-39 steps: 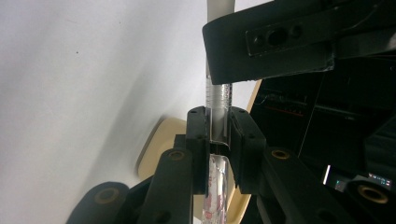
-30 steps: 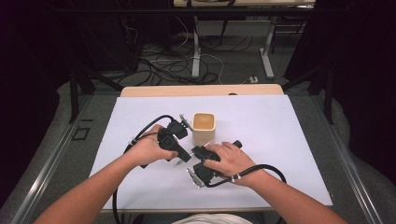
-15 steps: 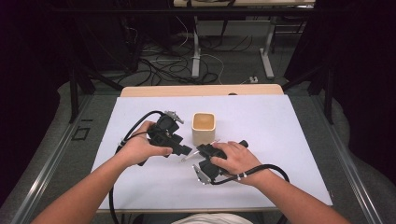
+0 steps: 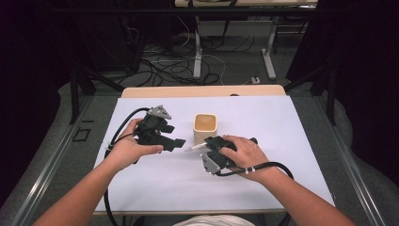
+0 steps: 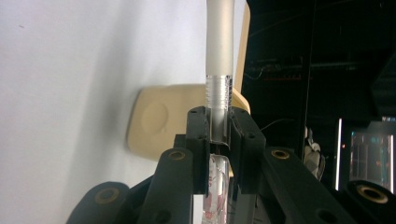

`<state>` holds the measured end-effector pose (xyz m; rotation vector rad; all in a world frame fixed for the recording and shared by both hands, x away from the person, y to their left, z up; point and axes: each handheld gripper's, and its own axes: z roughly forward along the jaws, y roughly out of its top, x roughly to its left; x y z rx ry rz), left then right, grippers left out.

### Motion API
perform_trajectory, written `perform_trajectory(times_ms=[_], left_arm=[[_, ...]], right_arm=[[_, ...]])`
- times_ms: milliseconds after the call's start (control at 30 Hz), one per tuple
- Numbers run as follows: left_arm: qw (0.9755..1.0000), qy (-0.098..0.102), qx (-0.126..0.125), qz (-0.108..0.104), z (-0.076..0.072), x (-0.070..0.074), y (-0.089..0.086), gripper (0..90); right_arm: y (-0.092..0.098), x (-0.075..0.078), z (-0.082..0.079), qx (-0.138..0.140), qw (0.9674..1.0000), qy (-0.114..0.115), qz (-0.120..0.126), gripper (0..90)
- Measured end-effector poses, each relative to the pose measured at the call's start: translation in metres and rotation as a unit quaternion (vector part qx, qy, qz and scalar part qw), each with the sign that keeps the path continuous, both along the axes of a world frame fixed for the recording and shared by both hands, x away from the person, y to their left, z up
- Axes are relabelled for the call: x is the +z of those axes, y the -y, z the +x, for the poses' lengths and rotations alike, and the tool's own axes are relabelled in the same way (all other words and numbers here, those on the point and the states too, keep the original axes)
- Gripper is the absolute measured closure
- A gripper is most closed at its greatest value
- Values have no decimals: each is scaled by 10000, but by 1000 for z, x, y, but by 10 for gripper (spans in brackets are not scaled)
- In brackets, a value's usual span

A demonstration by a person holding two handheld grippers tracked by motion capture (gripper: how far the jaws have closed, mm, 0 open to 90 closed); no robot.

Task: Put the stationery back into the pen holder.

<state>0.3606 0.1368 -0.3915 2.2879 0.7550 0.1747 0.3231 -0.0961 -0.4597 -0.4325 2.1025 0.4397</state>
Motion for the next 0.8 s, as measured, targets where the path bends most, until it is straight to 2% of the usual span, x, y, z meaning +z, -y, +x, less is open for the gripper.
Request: perform_trajectory(times_ms=[33, 67, 100, 133, 167, 267, 300, 367, 433, 467, 567, 667, 767, 800], left_arm=[[10000, -35, -3, -28, 0, 0, -2, 323], [10000, -48, 0, -1, 0, 0, -3, 320], [10000, -86, 46, -22, -1, -1, -4, 311], [9999, -139, 35, -8, -1, -1, -5, 308], [9998, -142, 98, -21, -1, -3, -6, 306], [9999, -87, 114, 45, -1, -6, -8, 285], [9999, -118, 93, 61, -1, -6, -9, 281], [9998, -52, 159, 54, -1, -9, -11, 265], [9998, -111, 177, 63, -1, -9, -13, 252], [9998, -24, 207, 49, -1, -10, -13, 243], [9997, -2, 236, 73, 0, -10, -15, 230], [9996, -42, 234, 123, 0, -9, -17, 199], [9994, 26, 315, 102, 1, -11, -17, 176], [9994, 16, 315, 148, 1, -11, -17, 171]], right_arm=[[1, 0, 3, -10, 10000, -5, 92, 796], [3, 3, 6, -77, 10000, -41, 42, 796], [4, 3, 9, -105, 9998, -79, 177, 797], [5, 4, 11, -226, 9995, -88, 178, 796], [5, 5, 16, -206, 9995, -118, 215, 796], [6, 9, 27, -375, 9982, -319, 339, 796], [6, 11, 30, -458, 9978, -352, 321, 796], [5, 14, 37, -541, 9971, -397, 371, 796], [5, 17, 43, -608, 9955, -520, 516, 796], [4, 20, 45, -671, 9950, -551, 503, 796], [2, 25, 53, -752, 9931, -661, 607, 796], [-1, 32, 61, -864, 9898, -831, 767, 796], [-4, 40, 67, -938, 9870, -1007, 834, 796], [-6, 42, 68, -1001, 9850, -1084, 892, 796]])
